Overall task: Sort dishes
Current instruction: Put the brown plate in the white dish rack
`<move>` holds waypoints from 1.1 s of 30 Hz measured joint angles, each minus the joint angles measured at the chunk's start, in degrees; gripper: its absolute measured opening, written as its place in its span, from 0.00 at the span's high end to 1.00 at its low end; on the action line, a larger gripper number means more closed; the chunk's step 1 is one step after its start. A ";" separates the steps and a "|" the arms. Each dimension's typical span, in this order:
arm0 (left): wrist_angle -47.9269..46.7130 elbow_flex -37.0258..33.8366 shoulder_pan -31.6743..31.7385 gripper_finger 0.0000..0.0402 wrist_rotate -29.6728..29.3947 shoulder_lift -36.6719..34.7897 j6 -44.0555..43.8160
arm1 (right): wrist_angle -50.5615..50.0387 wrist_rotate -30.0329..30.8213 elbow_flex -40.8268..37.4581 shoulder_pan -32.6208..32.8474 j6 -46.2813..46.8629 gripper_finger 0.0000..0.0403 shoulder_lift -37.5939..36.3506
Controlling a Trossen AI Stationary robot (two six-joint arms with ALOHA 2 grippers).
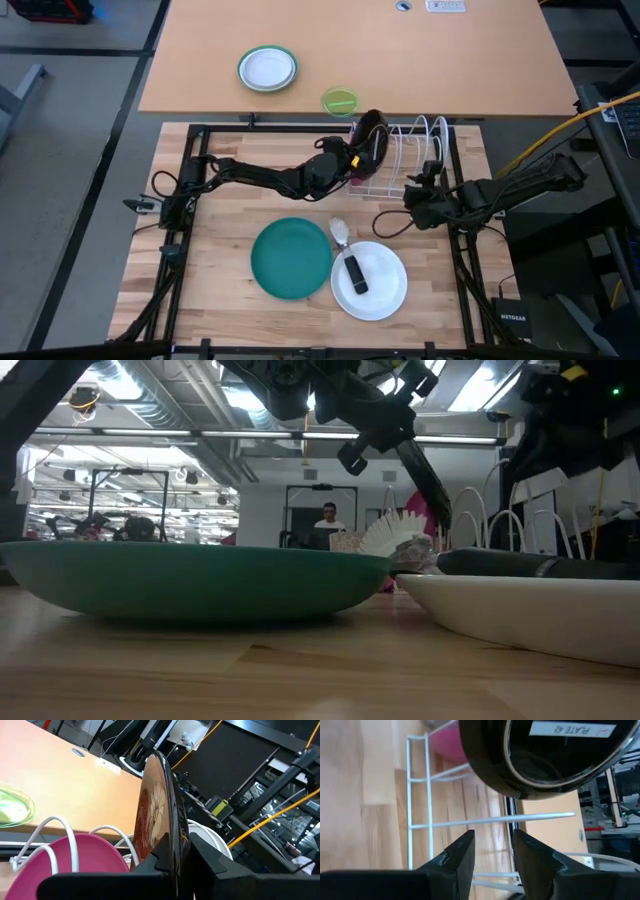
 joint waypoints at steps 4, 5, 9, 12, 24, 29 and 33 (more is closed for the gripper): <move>-1.81 0.00 0.20 0.93 0.16 0.00 -0.80 | 2.58 0.19 -0.15 -0.02 3.93 0.66 0.78; -1.97 0.00 0.22 0.93 0.19 0.12 -0.83 | 3.10 0.20 -0.15 -0.02 4.97 0.66 1.10; -2.48 0.00 0.33 0.94 0.20 0.38 -1.60 | 6.05 0.26 -0.15 -0.02 7.37 0.66 2.76; -2.88 0.00 0.42 0.93 0.31 0.86 -2.68 | 8.26 0.34 -0.15 -0.02 7.38 0.66 4.83; -7.65 0.00 0.48 0.93 1.51 0.91 -1.51 | 13.07 3.74 -0.13 -0.70 11.63 0.66 18.98; -12.58 0.00 0.94 0.94 1.46 0.90 -0.92 | 13.16 2.65 -0.13 -0.68 11.77 0.66 23.66; -14.51 -0.04 1.75 0.93 -0.85 0.94 -1.17 | 13.28 0.00 -0.13 -0.68 11.78 0.66 25.43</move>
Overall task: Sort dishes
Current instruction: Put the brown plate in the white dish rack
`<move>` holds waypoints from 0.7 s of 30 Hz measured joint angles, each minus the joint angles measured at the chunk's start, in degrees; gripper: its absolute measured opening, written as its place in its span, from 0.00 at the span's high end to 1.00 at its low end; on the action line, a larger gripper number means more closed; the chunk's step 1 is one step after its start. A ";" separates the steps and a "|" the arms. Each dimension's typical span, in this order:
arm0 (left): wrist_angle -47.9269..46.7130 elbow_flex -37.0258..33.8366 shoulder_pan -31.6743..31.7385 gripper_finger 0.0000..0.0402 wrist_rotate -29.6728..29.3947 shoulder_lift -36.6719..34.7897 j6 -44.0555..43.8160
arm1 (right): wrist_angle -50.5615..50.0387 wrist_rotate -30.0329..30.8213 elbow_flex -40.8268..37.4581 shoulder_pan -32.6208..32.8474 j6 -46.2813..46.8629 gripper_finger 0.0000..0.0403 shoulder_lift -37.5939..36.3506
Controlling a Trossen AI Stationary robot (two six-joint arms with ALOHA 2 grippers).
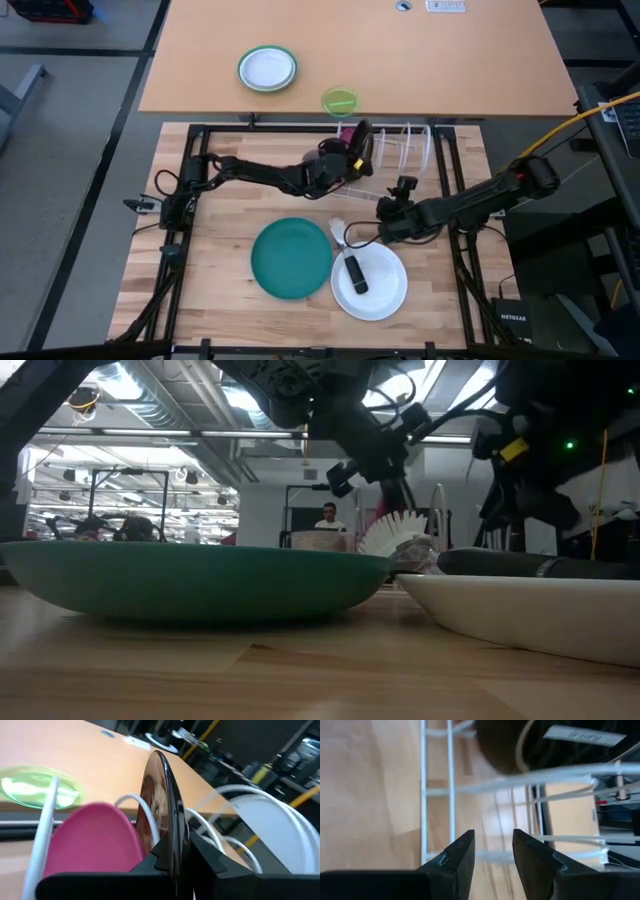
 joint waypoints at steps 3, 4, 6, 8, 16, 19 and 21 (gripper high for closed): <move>-0.73 0.00 0.58 0.92 -0.69 0.00 -0.07 | 0.12 -0.88 0.00 0.02 0.01 0.66 0.21; -0.93 0.00 0.67 0.92 -0.61 0.00 -0.17 | 0.08 -0.91 0.00 0.02 -0.01 0.66 0.23; -1.67 0.00 0.84 0.93 -0.52 0.00 -0.17 | 0.10 -0.89 0.00 0.02 -0.01 0.66 0.23; -2.34 0.02 0.92 0.94 -0.32 -0.03 -0.38 | 0.08 -0.84 0.00 0.02 -0.05 0.66 0.23; -4.05 0.11 0.92 0.89 0.12 -0.13 1.37 | 0.03 -0.26 0.00 0.02 -0.21 0.66 0.23; -4.33 0.13 0.92 0.89 0.71 -0.17 2.89 | 0.02 -0.22 0.00 0.02 -0.21 0.66 0.23; -4.46 0.13 0.92 0.90 1.42 -0.17 3.73 | 0.03 -0.22 0.00 0.02 -0.21 0.66 0.23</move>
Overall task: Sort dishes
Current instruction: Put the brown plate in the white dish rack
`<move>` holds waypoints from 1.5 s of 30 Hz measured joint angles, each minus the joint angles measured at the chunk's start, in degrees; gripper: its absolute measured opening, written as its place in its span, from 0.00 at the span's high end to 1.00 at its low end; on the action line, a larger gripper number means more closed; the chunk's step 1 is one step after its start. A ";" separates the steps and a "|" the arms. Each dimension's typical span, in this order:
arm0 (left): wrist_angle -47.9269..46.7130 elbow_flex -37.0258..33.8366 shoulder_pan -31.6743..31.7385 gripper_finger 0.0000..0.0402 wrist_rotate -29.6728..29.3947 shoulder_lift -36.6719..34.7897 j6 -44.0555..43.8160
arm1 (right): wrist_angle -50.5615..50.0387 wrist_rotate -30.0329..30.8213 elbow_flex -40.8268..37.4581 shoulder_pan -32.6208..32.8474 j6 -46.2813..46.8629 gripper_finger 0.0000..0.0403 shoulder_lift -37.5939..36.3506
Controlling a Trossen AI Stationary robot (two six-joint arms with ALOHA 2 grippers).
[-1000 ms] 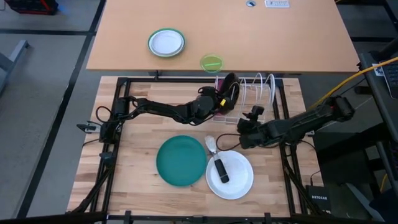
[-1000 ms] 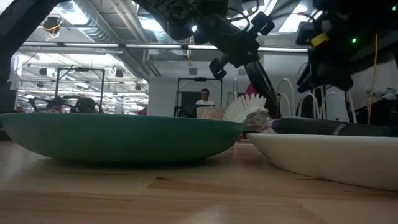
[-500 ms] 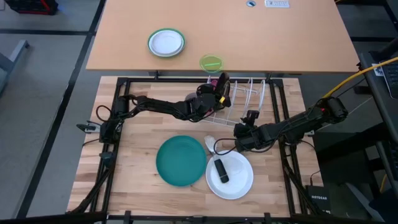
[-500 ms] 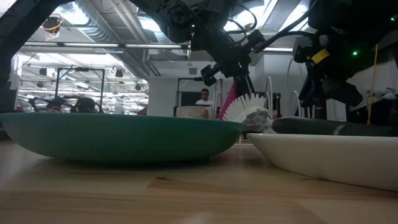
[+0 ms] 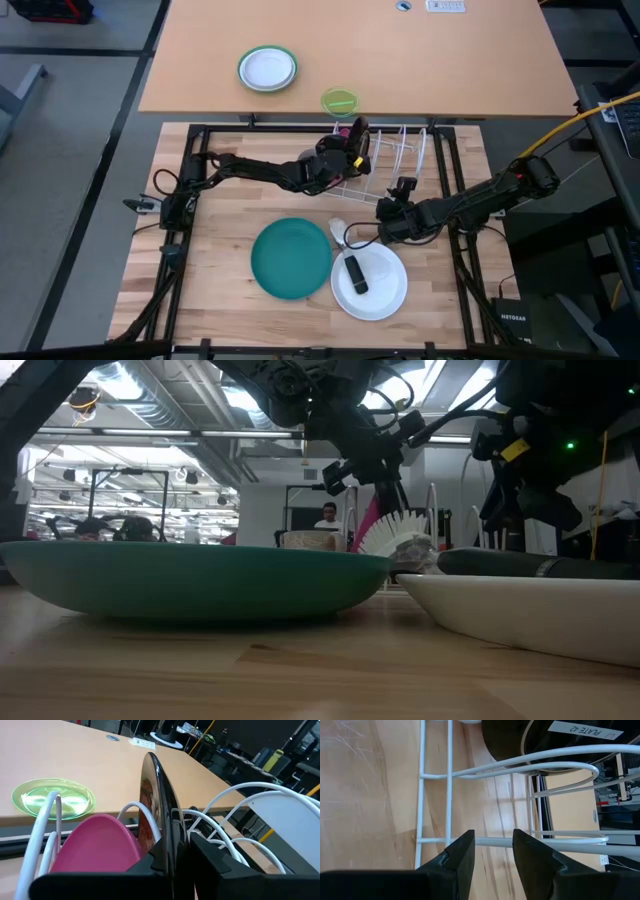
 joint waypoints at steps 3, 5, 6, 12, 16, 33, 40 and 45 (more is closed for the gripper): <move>-0.12 0.00 -0.12 0.90 0.37 -0.02 0.12 | -0.02 0.00 0.00 0.00 -0.02 0.66 0.00; -0.20 0.00 -0.37 0.89 0.41 -0.02 0.16 | -0.04 -0.06 0.00 0.00 -0.02 0.66 0.00; -0.26 0.00 -0.53 0.89 0.43 -0.02 0.24 | -0.03 -0.13 0.00 0.00 -0.02 0.66 0.00; -0.22 -0.03 -1.35 0.88 0.47 -0.02 2.45 | -0.07 -0.21 0.00 0.00 -0.04 0.66 0.00; -0.26 -0.09 -1.57 0.88 1.09 -0.02 2.92 | -0.23 -0.27 0.00 0.00 -0.05 0.66 0.00; -1.83 -0.30 -1.20 0.86 13.06 0.33 4.97 | -0.35 -1.60 0.00 0.00 -0.09 0.66 0.00; -0.83 -0.13 -1.20 0.72 13.07 0.17 7.54 | -0.42 -1.62 0.00 0.00 -0.14 0.66 0.00; 0.49 -0.13 -1.20 0.63 13.05 -0.50 10.49 | -0.48 -1.63 0.00 0.00 -1.60 0.66 0.00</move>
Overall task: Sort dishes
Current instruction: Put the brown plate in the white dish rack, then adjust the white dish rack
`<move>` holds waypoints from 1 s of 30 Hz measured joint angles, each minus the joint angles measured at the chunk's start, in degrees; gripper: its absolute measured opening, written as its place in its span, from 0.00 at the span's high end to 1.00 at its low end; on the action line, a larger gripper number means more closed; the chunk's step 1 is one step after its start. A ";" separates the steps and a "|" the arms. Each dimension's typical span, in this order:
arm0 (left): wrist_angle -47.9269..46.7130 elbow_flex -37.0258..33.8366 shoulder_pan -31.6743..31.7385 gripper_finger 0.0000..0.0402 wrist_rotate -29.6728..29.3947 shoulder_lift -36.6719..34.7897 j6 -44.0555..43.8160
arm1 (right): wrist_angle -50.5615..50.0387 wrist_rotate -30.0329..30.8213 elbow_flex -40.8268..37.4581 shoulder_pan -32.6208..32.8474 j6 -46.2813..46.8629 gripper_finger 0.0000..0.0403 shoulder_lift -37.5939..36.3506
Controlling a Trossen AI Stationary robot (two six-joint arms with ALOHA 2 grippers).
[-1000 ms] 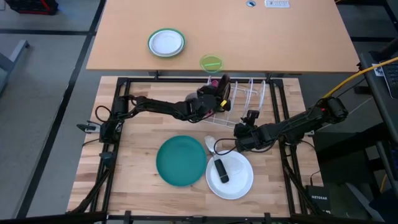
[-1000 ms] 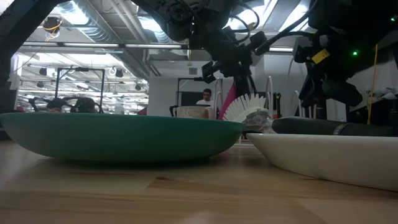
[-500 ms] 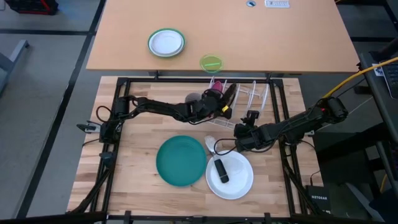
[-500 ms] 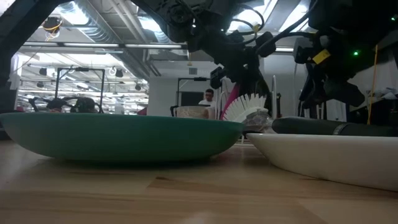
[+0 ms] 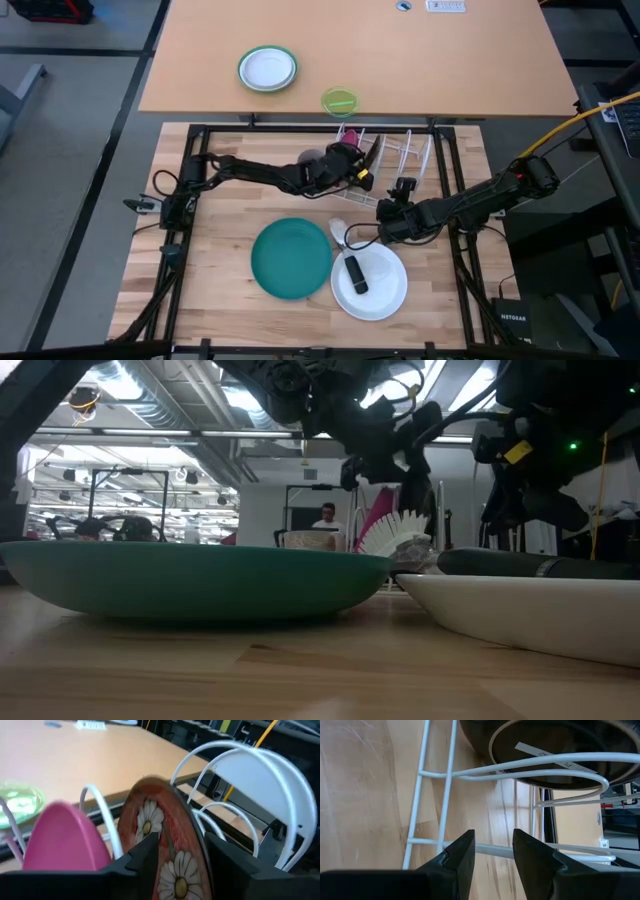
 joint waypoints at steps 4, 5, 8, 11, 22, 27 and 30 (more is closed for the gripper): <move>-0.09 0.02 0.00 0.60 -0.03 -0.74 3.50 | -0.28 -0.02 0.02 0.00 0.00 0.66 0.00; -0.17 0.01 0.00 0.60 -0.01 -0.83 4.57 | -0.53 -0.05 0.02 0.00 -0.01 0.66 0.00; 0.27 0.02 0.00 0.61 -0.03 -0.85 6.82 | -2.30 -0.25 0.11 0.02 0.13 0.66 0.00; 2.51 0.01 -0.01 0.61 -0.07 -0.85 8.58 | -4.66 -0.42 0.13 0.02 1.13 0.66 -0.02; 5.49 0.01 -1.82 0.61 -0.22 -2.86 17.24 | -12.62 1.84 0.09 -0.02 9.57 0.66 -0.02; 4.60 0.00 -3.15 0.61 -0.19 -4.24 19.30 | -12.57 2.00 0.09 -0.02 9.58 0.66 -0.02; 2.67 0.00 -4.49 0.61 -0.19 -5.71 21.55 | -12.53 1.71 0.09 -0.02 9.40 0.66 -0.02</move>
